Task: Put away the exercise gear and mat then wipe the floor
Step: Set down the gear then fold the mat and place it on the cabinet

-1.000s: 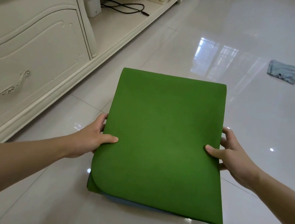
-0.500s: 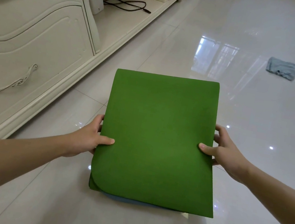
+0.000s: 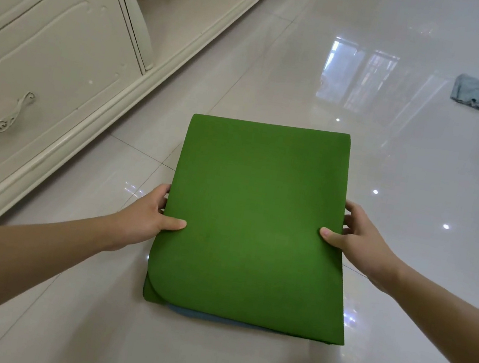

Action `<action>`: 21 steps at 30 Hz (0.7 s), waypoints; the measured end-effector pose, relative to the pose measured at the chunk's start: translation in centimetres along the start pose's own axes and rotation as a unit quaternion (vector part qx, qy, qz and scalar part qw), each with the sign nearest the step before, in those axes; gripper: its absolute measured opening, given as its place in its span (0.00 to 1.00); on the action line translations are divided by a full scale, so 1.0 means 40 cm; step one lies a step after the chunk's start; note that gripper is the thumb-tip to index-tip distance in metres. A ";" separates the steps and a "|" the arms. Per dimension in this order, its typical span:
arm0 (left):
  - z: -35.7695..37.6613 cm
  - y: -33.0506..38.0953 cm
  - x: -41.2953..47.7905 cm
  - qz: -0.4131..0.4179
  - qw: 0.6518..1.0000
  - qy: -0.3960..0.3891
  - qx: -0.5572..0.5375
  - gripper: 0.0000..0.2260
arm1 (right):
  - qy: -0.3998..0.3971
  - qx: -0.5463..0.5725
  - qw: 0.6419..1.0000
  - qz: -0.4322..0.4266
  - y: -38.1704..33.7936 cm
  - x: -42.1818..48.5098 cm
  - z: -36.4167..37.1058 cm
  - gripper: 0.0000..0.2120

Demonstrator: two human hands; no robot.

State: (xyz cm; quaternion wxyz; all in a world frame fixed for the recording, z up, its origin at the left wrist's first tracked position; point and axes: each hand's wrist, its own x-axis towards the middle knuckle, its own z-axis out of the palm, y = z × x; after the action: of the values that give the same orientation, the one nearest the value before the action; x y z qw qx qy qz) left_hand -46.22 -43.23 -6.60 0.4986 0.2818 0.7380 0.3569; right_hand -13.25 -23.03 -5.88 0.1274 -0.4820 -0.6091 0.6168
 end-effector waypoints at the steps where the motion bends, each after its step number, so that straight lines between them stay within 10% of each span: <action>1: 0.001 -0.004 0.007 -0.002 1.000 0.001 0.000 0.24 | 0.000 0.000 1.000 0.004 0.003 0.008 0.003 0.26; 21: 0.022 -0.060 0.090 -0.030 0.999 0.017 0.021 0.23 | 0.002 -0.037 0.998 0.048 0.069 0.095 0.020 0.24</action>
State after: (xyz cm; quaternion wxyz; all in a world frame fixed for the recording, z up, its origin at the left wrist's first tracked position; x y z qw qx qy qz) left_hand -46.77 -41.62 -10.68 0.4906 0.2640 0.7616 0.3311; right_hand -14.58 -21.34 -10.13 0.0812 -0.5168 -0.6070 0.5982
